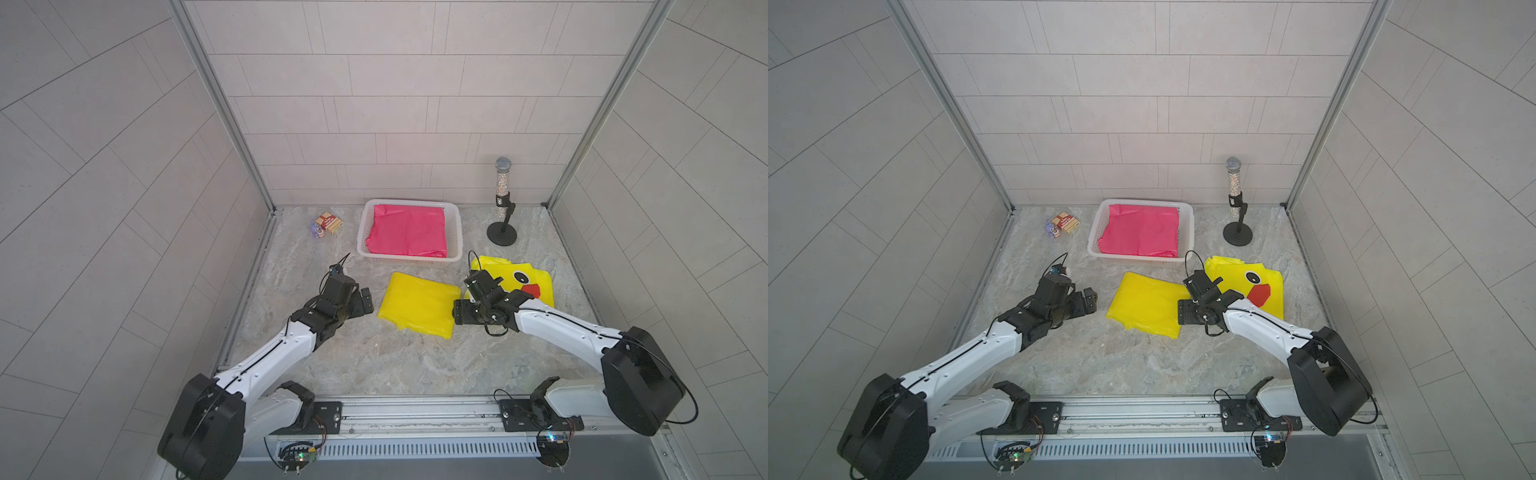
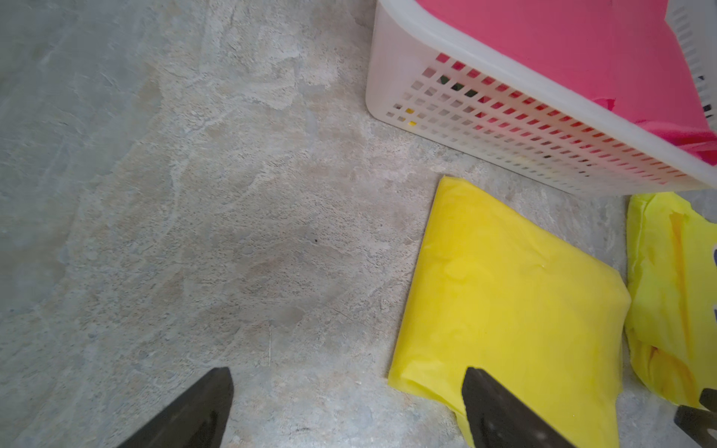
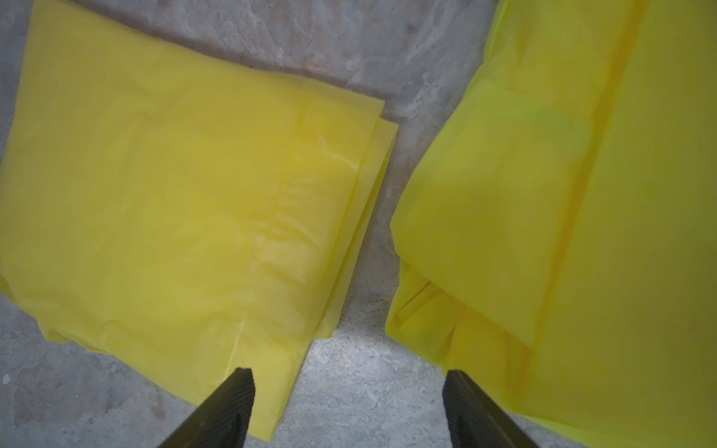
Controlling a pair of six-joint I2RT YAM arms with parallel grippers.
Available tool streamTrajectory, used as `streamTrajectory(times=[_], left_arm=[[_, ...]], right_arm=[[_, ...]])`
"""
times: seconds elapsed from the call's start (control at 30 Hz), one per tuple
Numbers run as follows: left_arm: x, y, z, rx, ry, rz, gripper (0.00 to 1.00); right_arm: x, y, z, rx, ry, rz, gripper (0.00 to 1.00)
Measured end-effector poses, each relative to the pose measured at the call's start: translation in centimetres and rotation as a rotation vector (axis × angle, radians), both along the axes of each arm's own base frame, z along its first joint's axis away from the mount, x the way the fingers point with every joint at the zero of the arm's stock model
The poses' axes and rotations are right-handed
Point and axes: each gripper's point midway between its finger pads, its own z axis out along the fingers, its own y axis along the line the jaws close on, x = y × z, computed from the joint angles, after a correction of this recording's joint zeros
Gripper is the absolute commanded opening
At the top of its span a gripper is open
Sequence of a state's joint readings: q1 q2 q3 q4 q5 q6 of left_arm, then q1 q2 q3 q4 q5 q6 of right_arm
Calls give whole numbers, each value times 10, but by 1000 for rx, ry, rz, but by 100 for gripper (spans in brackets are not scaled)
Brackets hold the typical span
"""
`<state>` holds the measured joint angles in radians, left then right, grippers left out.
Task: Put the folded raincoat in the basket
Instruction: Pick up the raincoat from the center of the board.
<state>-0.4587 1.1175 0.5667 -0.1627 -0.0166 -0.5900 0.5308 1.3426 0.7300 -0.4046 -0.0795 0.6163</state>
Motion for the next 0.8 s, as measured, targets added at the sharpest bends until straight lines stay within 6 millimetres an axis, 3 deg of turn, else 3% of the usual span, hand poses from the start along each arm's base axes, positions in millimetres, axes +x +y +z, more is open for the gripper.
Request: streamTrajectory(times=[0.2,0.57,0.8], left_arm=[[12,-17,7,-58,-53,-52,100],[22,-26,-11,-52,-35,-87,100],[28,-24,-25,-37,-15,-89,100]], right_arm=[[3,11,-5,63,7,-7,78],[16,21,-30,56,55,-38,76],[36,32,-30,67,17,-41,75]])
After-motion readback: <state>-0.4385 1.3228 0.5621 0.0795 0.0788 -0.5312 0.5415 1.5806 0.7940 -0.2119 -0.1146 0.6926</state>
